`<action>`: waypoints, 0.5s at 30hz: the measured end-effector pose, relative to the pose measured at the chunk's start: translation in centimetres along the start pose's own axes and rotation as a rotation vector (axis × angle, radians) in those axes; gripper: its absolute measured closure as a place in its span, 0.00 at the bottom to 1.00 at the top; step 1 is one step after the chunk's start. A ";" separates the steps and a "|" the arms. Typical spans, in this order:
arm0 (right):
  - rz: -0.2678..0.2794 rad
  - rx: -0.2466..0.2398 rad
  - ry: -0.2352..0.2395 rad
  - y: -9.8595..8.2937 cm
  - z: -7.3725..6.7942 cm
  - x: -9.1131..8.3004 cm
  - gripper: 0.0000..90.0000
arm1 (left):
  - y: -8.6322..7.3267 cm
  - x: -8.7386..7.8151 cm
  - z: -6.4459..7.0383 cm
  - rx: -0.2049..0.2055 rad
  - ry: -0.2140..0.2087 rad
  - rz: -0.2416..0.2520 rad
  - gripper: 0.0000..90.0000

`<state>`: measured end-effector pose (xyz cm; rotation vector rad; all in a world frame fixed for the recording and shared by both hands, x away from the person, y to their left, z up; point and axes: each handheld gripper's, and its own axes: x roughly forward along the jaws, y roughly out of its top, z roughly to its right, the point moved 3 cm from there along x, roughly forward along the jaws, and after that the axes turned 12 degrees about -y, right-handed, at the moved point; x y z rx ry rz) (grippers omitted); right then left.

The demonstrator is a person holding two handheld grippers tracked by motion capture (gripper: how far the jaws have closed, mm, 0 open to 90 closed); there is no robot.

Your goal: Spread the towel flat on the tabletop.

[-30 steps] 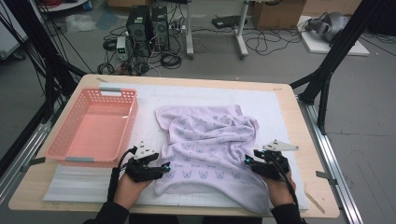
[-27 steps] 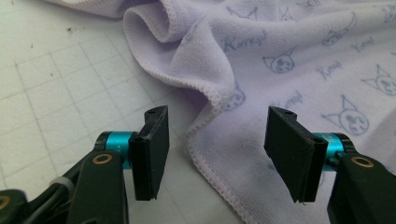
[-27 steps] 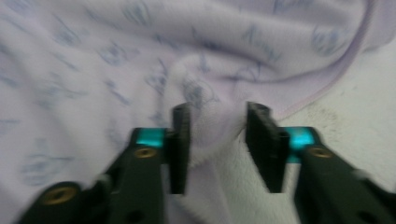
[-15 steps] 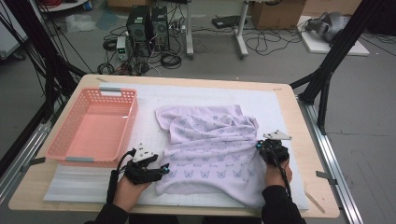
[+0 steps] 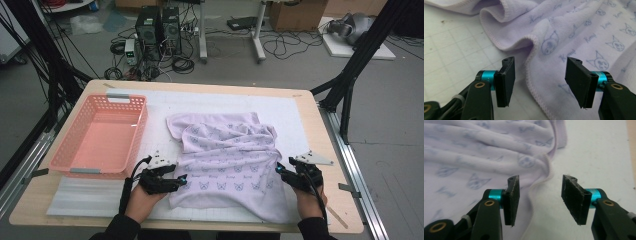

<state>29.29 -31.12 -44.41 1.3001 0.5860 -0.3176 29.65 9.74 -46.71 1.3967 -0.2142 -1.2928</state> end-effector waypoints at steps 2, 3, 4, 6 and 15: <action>-0.006 0.003 0.066 -0.3 -0.4 -0.6 0.49 | 0.2 0.6 0.1 0.023 0.013 -0.016 0.46; -0.012 -0.005 0.083 -0.5 -0.8 -0.8 0.49 | 0.3 0.8 0.2 0.026 0.025 -0.014 0.47; -0.014 -0.016 0.091 -0.7 -1.0 -0.9 0.48 | 0.4 0.9 0.2 0.026 0.040 -0.016 0.49; -0.044 -0.014 0.105 -1.1 -1.5 -0.7 0.45 | 0.3 0.9 0.2 0.056 0.075 -0.026 0.57; -0.110 -0.110 0.130 -1.5 -3.9 0.6 0.56 | 0.6 0.6 -1.1 0.048 0.087 -0.006 0.97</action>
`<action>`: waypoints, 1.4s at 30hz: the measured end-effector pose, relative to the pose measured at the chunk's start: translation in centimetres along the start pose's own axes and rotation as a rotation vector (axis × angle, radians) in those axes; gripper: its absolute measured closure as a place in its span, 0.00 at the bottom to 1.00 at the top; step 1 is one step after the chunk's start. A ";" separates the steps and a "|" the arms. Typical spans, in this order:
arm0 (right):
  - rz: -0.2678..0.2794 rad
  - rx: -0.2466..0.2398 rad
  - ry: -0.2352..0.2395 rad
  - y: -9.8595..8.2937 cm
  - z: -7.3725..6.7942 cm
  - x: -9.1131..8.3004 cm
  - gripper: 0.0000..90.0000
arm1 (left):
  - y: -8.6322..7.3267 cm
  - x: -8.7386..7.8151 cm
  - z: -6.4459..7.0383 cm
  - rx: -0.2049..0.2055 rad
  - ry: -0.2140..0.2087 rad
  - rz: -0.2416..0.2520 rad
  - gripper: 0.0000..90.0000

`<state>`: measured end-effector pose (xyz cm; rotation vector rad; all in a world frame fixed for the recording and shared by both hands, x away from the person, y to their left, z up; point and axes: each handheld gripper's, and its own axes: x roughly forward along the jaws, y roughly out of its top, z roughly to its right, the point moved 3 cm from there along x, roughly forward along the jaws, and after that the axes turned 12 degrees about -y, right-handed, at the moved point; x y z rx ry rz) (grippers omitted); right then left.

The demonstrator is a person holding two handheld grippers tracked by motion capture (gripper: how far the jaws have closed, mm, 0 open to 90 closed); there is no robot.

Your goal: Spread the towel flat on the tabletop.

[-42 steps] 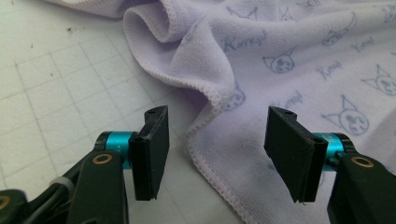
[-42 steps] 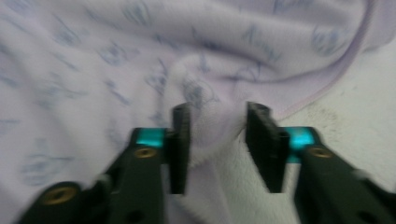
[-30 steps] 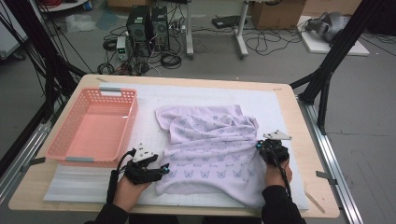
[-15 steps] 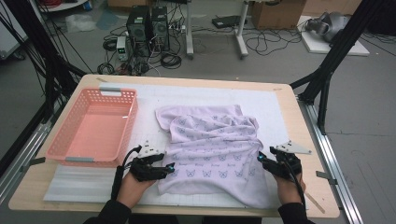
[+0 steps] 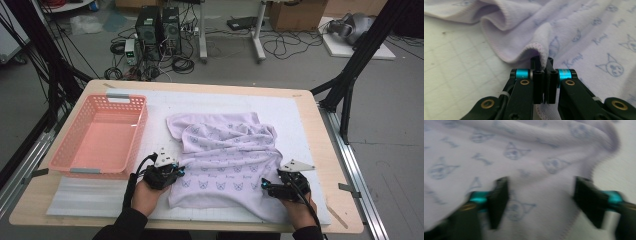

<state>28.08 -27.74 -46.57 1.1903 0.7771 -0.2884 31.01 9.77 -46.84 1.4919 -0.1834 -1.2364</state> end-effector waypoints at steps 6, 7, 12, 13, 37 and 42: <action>0.018 -0.022 0.025 1.0 -0.4 0.8 0.97 | 0.5 -0.1 -1.7 -0.027 0.068 0.016 0.97; 0.020 -0.002 0.029 1.0 0.0 1.0 0.97 | 0.7 -0.2 -1.9 -0.033 0.077 0.023 0.97; 0.047 0.039 -0.005 2.0 0.5 2.5 0.97 | 1.6 0.1 -3.2 -0.038 0.130 0.055 0.97; 0.053 0.034 -0.015 2.2 0.4 2.8 0.97 | 1.6 0.3 -3.5 -0.052 0.133 0.064 0.97; 0.114 0.036 -0.058 0.8 1.4 -1.3 0.60 | -1.0 -3.1 -1.3 -0.088 0.013 0.089 0.50; 0.115 0.052 -0.055 -0.2 1.3 -2.5 0.62 | -2.2 -3.8 0.1 -0.070 0.026 0.065 0.52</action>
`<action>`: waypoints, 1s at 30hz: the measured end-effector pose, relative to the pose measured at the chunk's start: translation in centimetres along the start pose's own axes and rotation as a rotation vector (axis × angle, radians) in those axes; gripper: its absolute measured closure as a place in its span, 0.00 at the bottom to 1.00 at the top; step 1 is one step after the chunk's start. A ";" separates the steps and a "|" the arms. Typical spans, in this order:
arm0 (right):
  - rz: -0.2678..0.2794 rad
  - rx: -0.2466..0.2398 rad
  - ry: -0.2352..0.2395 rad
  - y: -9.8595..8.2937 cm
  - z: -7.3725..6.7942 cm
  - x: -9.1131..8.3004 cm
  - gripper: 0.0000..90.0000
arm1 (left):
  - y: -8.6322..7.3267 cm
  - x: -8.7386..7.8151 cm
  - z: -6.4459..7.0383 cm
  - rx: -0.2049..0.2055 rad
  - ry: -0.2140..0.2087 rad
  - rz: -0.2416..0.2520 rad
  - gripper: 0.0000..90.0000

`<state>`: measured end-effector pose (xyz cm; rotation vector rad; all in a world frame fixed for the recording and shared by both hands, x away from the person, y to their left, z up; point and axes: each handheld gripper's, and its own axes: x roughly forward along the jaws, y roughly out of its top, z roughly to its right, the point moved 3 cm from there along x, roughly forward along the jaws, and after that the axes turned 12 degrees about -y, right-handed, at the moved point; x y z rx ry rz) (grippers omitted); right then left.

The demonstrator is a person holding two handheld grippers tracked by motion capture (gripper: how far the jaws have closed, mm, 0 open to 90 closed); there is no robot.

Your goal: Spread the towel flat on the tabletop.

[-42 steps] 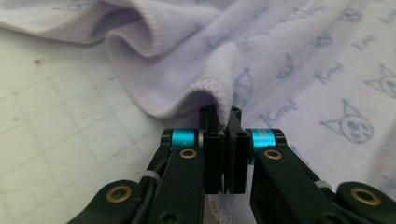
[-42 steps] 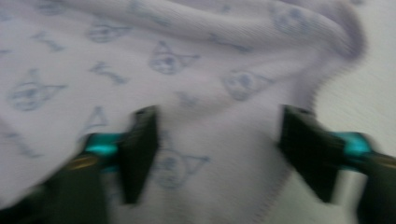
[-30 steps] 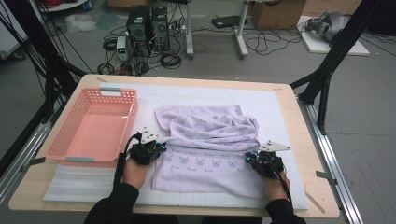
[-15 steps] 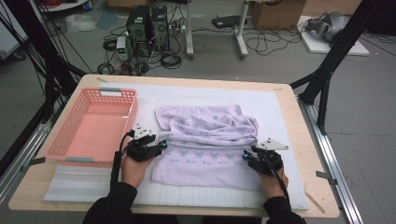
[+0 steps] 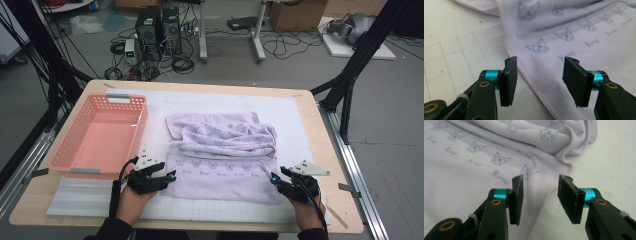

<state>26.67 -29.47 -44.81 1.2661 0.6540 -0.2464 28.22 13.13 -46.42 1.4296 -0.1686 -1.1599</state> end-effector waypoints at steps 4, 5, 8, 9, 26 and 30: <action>-0.009 0.013 0.016 -1.1 -0.3 -0.4 0.64 | -0.7 -0.5 0.6 -0.005 0.015 -0.019 0.53; -0.020 0.015 0.021 -1.2 -0.5 -0.5 0.64 | -0.8 -0.6 0.7 -0.005 0.017 -0.021 0.53; -0.010 0.001 0.043 -1.4 -1.0 -0.8 0.64 | -1.3 -0.5 1.1 -0.012 0.008 -0.034 0.53; -0.012 0.003 0.052 -1.4 -1.2 -0.9 0.63 | -1.4 -0.5 1.3 -0.004 0.016 -0.027 0.53; -0.079 -0.035 0.094 -2.2 -2.0 -0.1 0.66 | -2.0 -0.9 2.6 0.053 -0.028 -0.047 0.95; -0.079 -0.036 0.095 -2.2 -2.0 -0.1 0.68 | -2.1 -0.9 2.7 0.056 -0.030 -0.042 0.94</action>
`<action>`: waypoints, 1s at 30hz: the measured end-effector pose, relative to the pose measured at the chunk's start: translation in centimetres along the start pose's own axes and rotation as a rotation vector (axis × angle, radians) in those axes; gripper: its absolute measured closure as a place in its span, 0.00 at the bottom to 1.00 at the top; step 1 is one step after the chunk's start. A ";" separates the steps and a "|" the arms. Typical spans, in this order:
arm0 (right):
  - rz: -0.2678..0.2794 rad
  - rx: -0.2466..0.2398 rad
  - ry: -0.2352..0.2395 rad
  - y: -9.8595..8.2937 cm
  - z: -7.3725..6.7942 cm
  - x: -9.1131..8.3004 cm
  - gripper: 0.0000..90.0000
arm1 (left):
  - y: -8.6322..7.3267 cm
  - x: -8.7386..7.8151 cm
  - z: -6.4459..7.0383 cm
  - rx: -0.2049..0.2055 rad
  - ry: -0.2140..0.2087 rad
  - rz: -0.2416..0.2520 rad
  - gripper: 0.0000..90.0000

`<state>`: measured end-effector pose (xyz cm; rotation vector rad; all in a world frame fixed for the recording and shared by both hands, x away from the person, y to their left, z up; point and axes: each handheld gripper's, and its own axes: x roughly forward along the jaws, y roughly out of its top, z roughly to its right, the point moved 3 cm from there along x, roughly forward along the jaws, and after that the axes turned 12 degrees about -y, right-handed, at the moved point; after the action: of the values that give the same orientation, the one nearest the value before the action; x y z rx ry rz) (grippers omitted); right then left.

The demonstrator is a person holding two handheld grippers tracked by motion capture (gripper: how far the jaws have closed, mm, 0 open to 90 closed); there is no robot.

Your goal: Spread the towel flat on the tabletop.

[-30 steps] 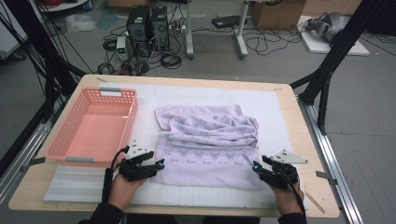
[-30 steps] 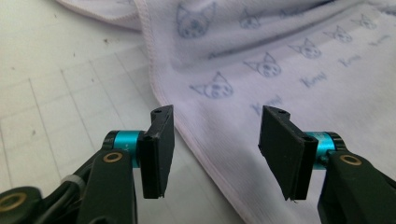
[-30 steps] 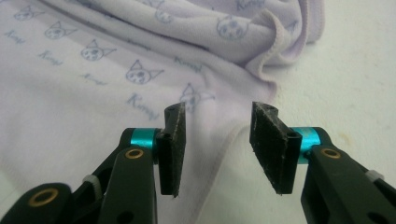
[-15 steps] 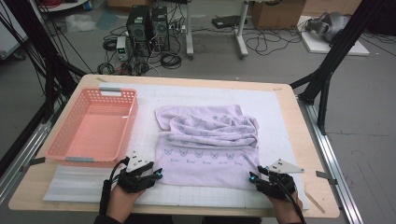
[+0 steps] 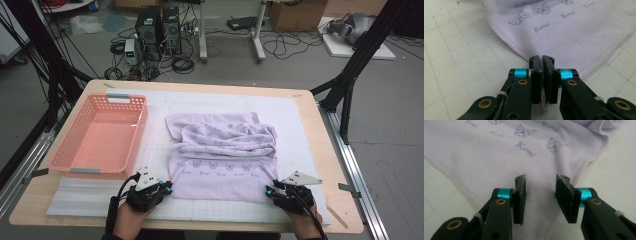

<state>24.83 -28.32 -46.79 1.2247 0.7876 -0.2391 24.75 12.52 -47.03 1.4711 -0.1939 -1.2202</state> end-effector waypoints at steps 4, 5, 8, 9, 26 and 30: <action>0.002 -0.001 0.010 0.0 0.1 0.0 0.78 | -0.1 0.0 0.1 -0.009 -0.004 0.008 0.95; 0.000 0.005 0.014 0.0 0.1 -0.1 0.80 | -0.1 0.0 0.1 -0.007 -0.005 0.005 0.95; 0.000 0.009 0.031 0.0 0.1 -0.1 0.88 | -0.1 -0.1 0.2 -0.005 -0.009 0.003 0.95; -0.002 0.006 0.031 0.0 0.1 -0.1 0.90 | -0.1 -0.1 0.2 -0.007 -0.010 0.006 0.95; -0.061 -0.044 0.070 -1.0 -0.5 -2.5 0.95 | -0.8 -2.2 1.5 -0.054 -0.090 -0.003 0.95; -0.065 -0.057 0.085 -1.6 -0.8 -3.8 0.98 | -1.3 -3.1 2.3 -0.048 -0.105 -0.012 0.95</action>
<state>20.83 -29.04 -45.59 1.1625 0.9035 -0.2169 21.06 13.68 -45.86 1.3697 -0.2261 -1.3043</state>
